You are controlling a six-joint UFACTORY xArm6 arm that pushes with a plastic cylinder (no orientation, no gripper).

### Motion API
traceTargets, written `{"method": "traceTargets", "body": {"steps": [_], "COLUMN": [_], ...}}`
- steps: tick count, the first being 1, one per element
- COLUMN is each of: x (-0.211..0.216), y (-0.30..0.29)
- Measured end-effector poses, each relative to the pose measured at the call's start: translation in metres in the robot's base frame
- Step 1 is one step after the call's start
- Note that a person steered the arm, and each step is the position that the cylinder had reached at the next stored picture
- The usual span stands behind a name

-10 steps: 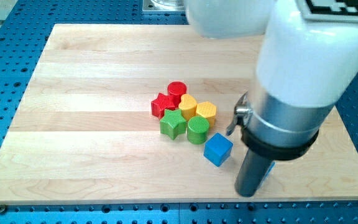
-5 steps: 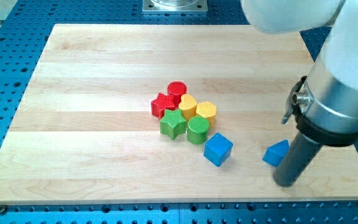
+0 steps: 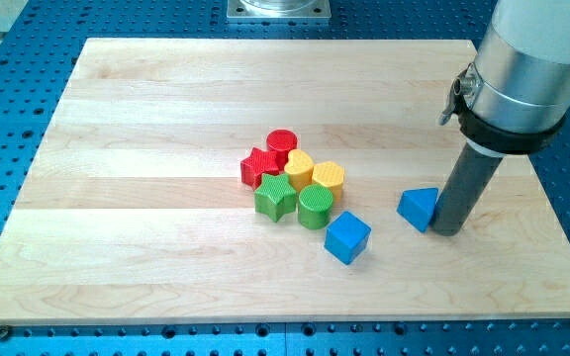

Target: Move the triangle top right side of the cube

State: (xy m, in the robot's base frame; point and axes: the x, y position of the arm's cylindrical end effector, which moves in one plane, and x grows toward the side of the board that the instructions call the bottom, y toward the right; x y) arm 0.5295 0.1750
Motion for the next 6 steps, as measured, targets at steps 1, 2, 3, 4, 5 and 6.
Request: {"method": "traceTargets", "body": {"steps": [1, 2, 3, 4, 5, 6], "x": [0.008, 0.009, -0.002, -0.017, -0.034, -0.049], "y": [-0.008, -0.021, -0.028, -0.03, -0.033, -0.038]}}
